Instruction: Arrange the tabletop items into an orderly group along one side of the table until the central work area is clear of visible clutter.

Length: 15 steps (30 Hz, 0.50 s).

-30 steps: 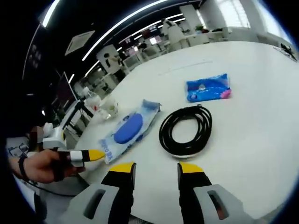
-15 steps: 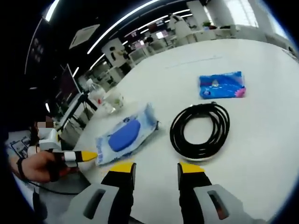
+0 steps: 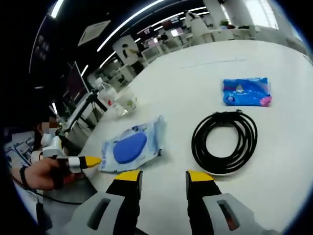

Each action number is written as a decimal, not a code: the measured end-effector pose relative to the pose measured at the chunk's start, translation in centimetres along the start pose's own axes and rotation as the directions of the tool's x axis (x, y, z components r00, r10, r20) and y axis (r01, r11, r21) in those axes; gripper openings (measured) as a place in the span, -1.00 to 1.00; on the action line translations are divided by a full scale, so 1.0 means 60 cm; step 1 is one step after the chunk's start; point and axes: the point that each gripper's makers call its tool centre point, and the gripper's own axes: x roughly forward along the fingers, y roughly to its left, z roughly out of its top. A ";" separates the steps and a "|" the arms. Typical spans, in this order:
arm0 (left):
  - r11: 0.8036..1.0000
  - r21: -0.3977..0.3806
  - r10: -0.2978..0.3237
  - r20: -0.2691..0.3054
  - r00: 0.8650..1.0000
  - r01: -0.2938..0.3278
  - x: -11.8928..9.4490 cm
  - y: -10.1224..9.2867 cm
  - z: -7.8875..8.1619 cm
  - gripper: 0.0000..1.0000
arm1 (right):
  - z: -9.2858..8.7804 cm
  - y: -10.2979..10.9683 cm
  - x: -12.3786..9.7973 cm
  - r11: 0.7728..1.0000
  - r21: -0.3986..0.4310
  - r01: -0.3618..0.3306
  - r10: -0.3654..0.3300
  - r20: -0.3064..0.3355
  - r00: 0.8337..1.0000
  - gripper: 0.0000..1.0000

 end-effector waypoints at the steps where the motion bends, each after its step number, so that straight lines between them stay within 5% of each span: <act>1: 1.000 0.004 -0.005 0.004 1.000 0.005 -0.001 -0.001 0.000 -1.00 | 0.000 0.002 0.002 1.000 -0.001 -0.001 0.001 -0.003 1.000 -0.31; 15: 0.999 0.027 -0.018 0.009 1.000 0.017 -0.012 -0.004 -0.002 -0.88 | 0.014 0.007 0.037 1.000 -0.025 -0.019 0.018 -0.044 0.999 -0.31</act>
